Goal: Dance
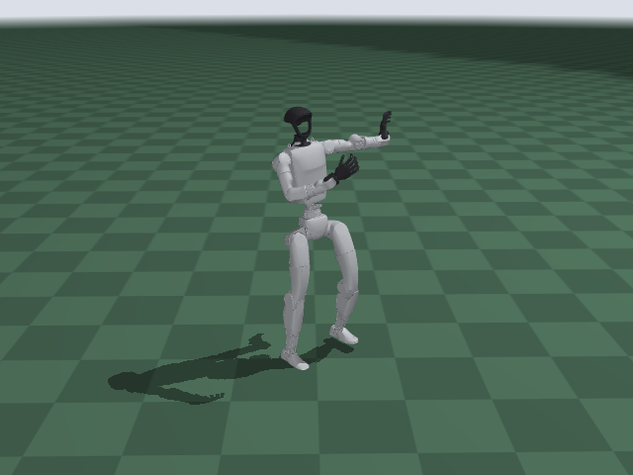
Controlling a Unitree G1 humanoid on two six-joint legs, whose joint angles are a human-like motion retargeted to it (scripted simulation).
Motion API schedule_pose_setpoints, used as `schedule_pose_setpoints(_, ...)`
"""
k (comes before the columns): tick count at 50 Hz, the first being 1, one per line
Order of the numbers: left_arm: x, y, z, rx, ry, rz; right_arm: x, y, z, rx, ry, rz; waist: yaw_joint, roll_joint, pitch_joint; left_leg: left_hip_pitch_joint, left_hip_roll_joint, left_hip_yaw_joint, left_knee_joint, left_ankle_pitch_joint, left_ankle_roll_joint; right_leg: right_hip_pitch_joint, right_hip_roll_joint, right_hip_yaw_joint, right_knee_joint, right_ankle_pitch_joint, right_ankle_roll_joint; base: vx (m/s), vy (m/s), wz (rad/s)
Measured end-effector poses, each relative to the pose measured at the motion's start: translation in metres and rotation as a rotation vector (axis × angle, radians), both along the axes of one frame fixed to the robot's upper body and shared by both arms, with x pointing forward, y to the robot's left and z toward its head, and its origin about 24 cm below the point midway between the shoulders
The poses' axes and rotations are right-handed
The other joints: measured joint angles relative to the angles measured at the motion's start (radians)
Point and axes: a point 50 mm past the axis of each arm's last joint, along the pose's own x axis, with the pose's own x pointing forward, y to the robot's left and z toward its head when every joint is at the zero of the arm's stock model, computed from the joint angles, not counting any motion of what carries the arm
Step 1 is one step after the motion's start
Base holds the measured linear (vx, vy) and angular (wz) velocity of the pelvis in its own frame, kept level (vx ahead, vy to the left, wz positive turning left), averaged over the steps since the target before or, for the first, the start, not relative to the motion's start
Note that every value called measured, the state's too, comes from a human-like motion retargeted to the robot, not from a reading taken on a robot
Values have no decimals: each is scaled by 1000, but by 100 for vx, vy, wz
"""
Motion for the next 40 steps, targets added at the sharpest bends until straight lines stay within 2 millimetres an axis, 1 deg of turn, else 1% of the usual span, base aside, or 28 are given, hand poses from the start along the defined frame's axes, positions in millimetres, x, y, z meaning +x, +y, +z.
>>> schedule_pose_setpoints(2, 33, -2, -2, 36, -16, -198, 20, -38, 6, -14, -5, -180, -20, 3, 14, 14, -19, -18, -55, 32, 1, 2, -2, -18, 5, -3, -4, 6, -8, 49)
schedule_pose_setpoints(3, 59, -7, 1, 53, -24, -349, 31, -67, 14, -20, -25, -302, -29, 3, 20, 21, -31, -32, -93, 55, 0, 0, -4, -31, 10, -5, -7, 9, -15, 71)
schedule_pose_setpoints(4, 92, -17, 6, 51, -35, -533, 41, -104, 25, -29, -52, -465, -29, 1, 26, 29, -44, -47, -135, 81, 0, -4, -7, -43, 17, -8, -10, 10, -21, 80)
schedule_pose_setpoints(5, 129, -34, 13, 38, -45, -755, 46, -144, 39, -36, -93, -643, -25, -1, 33, 36, -57, -62, -179, 108, 1, -9, -11, -55, 25, -11, -11, 15, -24, 86)
schedule_pose_setpoints(6, 161, -55, 19, 7, -54, -968, 45, -189, 54, -55, -157, -841, -24, -6, 36, 41, -66, -80, -218, 134, 1, -14, -13, -69, 34, -13, -13, 20, -27, 96)
schedule_pose_setpoints(7, 192, -82, 24, -19, -54, -1202, 37, -231, 71, -82, -236, -1035, -27, -13, 40, 46, -75, -101, -255, 160, 1, -17, -17, -85, 44, -16, -14, 28, -31, 114)
schedule_pose_setpoints(8, 220, -118, 29, -32, -41, -1448, 24, -270, 90, -133, -329, -1233, -39, -22, 43, 50, -85, -126, -288, 185, 1, -19, -21, -104, 54, -21, -16, 33, -34, 132)
schedule_pose_setpoints(9, 243, -155, 34, -46, -34, -1683, 8, -305, 106, -193, -420, -1426, -57, -33, 46, 54, -95, -151, -317, 208, 1, -18, -29, -126, 66, -27, -15, 36, -36, 147)
schedule_pose_setpoints(10, 260, -195, 39, -57, -26, -1915, -11, -335, 123, -257, -513, -1611, -79, -44, 49, 59, -106, -174, -345, 230, 2, -16, -39, -149, 78, -34, -12, 36, -32, 144)
schedule_pose_setpoints(11, 271, -231, 43, -70, -23, -2097, -30, -362, 136, -334, -579, -1781, -95, -56, 49, 63, -112, -184, -369, 249, 3, -15, -49, -170, 91, -41, -8, 36, -29, 136)
schedule_pose_setpoints(12, 278, -272, 46, -79, -14, -2293, -50, -387, 149, -398, -627, -1957, -110, -66, 47, 67, -116, -194, -393, 267, 3, -15, -57, -189, 105, -48, -3, 36, -26, 126)
schedule_pose_setpoints(13, 281, -320, 48, -84, -4, -2511, -74, -415, 158, -431, -622, -2160, -124, -74, 41, 70, -116, -202, -417, 284, 3, -17, -61, -203, 120, -55, 3, 40, -24, 114)
schedule_pose_setpoints(14, 279, -364, 46, -99, 2, -2701, -97, -437, 166, -454, -616, -2314, -132, -81, 33, 70, -115, -210, -434, 297, 1, -21, -64, -211, 135, -61, 10, 47, -20, 97)
schedule_pose_setpoints(16, 265, -445, 37, -164, 9, -3024, -142, -469, 179, -501, -587, -2546, -142, -98, 15, 67, -110, -220, -461, 318, -2, -31, -68, -221, 164, -70, 25, 50, -16, 55)
schedule_pose_setpoints(17, 253, -479, 31, 214, -8, 3102, -163, -482, 184, -519, -558, -2652, -144, -107, 6, 64, -107, -221, -471, 327, -2, -37, -68, -222, 179, -73, 33, 45, -17, 14)
schedule_pose_setpoints(19, 230, -531, 19, 324, 17, 2824, -204, -501, 187, -519, -469, -2872, -137, -123, -8, 60, -99, -213, -491, 343, 3, -53, -63, -216, 211, -83, 53, 39, -17, -17)
schedule_pose_setpoints(20, 217, -552, 13, 377, 37, 2694, -222, -507, 187, -519, -420, -2970, -134, -129, -14, 59, -96, -207, -501, 350, 7, -63, -59, -211, 230, -89, 65, 32, -21, -42)
schedule_pose_setpoints(21, 208, -567, 7, 447, 51, 2584, -238, -512, 185, -489, -353, -3072, -126, -129, -20, 60, -79, -201, -510, 354, 4, -73, -40, -210, 248, -96, 67, 31, -24, -53)
schedule_pose_setpoints(22, 199, -580, 2, 505, 63, 2485, -254, -516, 181, 420, 267, 3029, -118, -129, -26, 60, -62, -193, -518, 357, -1, -84, -19, -207, 268, -103, 68, 28, -29, -66)
schedule_pose_setpoints(25, 184, -600, -7, 585, 91, 2320, -292, -517, 161, 181, 76, 2857, -90, -129, -31, 70, -14, -152, -533, 352, -18, -133, 45, -183, 354, -125, 68, 20, -27, -67)
schedule_pose_setpoints(27, 184, -601, -9, 599, 101, 2308, -301, -511, 157, 41, 160, 2796, -67, -132, -16, 86, -15, -140, -537, 341, -18, -152, 63, -158, 404, -138, 68, 10, -15, -59)
schedule_pose_setpoints(28, 185, -600, -9, 603, 116, 2311, -302, -508, 157, -22, 246, 2778, -58, -137, -3, 97, -23, -136, -538, 337, -16, -152, 66, -142, 415, -141, 68, 6, -8, -41)
schedule_pose_setpoints(29, 188, -598, -10, 621, 141, 2320, -304, -505, 156, -36, 308, 2760, -53, -139, 7, 108, -29, -131, -538, 334, -11, -145, 64, -134, 414, -140, 68, 6, -2, -28)
schedule_pose_setpoints(30, 191, -595, -11, 647, 171, 2332, -305, -503, 155, -26, 358, 2744, -49, -140, 17, 119, -36, -125, -536, 332, -5, -135, 59, -130, 406, -137, 68, 6, 5, -17)
schedule_pose_setpoints(33, 204, -585, -7, 693, 259, 2388, -312, -503, 149, 41, 314, 2699, -49, -143, 6, 109, -52, -120, -522, 335, 17, -103, 28, -128, 322, -109, 68, -1, 9, 3)
schedule_pose_setpoints(35, 209, -580, 1, 636, 228, 2442, -313, -503, 154, 92, 326, 2690, -68, -152, -15, 82, -70, -121, -506, 331, 28, -90, -13, -141, 251, -88, 68, -12, 11, 35)
schedule_pose_setpoints(37, 212, -576, 9, 563, 151, 2493, -314, -502, 160, 123, 350, 2686, -98, -161, -39, 48, -83, -140, -483, 323, 27, -80, -45, -167, 191, -71, 60, -6, 9, 63)
schedule_pose_setpoints(40, 212, -576, 18, 466, 46, 2528, -314, -501, 169, 190, 379, 2675, -148, -162, -74, -7, -91, -188, -431, 303, 19, -56, -69, -220, 117, -52, 42, 4, 9, 72)
